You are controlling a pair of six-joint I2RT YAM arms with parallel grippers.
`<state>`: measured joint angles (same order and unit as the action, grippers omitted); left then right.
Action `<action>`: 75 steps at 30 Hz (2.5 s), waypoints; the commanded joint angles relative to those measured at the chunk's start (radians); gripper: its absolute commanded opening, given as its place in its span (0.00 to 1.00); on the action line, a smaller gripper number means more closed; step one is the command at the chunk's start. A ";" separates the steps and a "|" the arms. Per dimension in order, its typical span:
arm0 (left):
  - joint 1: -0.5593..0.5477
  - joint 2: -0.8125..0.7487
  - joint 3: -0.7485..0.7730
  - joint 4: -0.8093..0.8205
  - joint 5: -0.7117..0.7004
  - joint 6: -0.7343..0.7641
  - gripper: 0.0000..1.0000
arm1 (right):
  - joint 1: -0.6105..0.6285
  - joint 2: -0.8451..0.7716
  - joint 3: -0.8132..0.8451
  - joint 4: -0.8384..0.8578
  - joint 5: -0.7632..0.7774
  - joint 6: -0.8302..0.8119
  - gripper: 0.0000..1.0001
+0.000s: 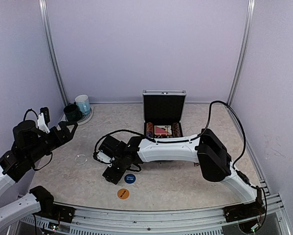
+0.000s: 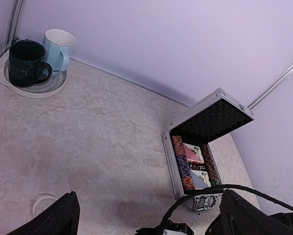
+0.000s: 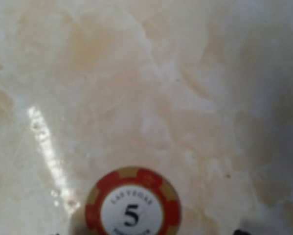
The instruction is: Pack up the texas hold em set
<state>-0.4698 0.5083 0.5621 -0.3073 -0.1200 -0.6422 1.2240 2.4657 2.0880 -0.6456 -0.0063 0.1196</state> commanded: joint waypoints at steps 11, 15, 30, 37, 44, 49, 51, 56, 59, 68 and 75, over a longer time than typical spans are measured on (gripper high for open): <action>0.008 -0.004 0.013 0.005 -0.021 -0.007 0.99 | 0.011 0.075 0.040 -0.009 0.009 -0.009 0.68; 0.008 -0.002 0.015 0.005 -0.024 -0.005 0.99 | 0.015 0.075 0.031 -0.009 0.008 -0.018 0.66; 0.008 0.007 0.012 0.014 -0.018 -0.007 0.99 | 0.040 0.084 0.021 0.004 0.008 -0.057 0.55; 0.008 0.004 0.007 0.012 -0.018 -0.006 0.99 | 0.040 0.088 0.009 0.015 0.031 -0.049 0.50; 0.008 0.003 0.001 0.013 -0.017 -0.007 0.99 | 0.040 0.092 0.003 0.029 0.051 -0.044 0.40; 0.008 0.000 0.001 0.009 -0.015 -0.004 0.99 | 0.040 0.082 -0.003 0.035 0.055 -0.043 0.36; 0.008 -0.001 0.002 0.006 -0.013 -0.004 0.99 | 0.040 0.068 -0.013 0.039 0.068 -0.043 0.36; 0.008 0.002 -0.007 0.010 -0.003 -0.009 0.99 | 0.040 0.004 -0.057 0.064 0.107 -0.047 0.36; 0.008 0.002 -0.015 0.016 0.004 -0.013 0.99 | 0.040 -0.029 -0.072 0.073 0.120 -0.050 0.36; 0.008 0.009 -0.037 0.024 0.037 -0.029 0.99 | 0.040 -0.114 -0.112 0.087 0.167 -0.062 0.37; 0.008 0.028 -0.054 0.041 0.054 -0.041 0.99 | 0.040 -0.104 -0.106 0.091 0.148 -0.063 0.49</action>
<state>-0.4698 0.5316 0.5228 -0.3004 -0.0864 -0.6746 1.2564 2.3836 1.9717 -0.5499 0.1383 0.0620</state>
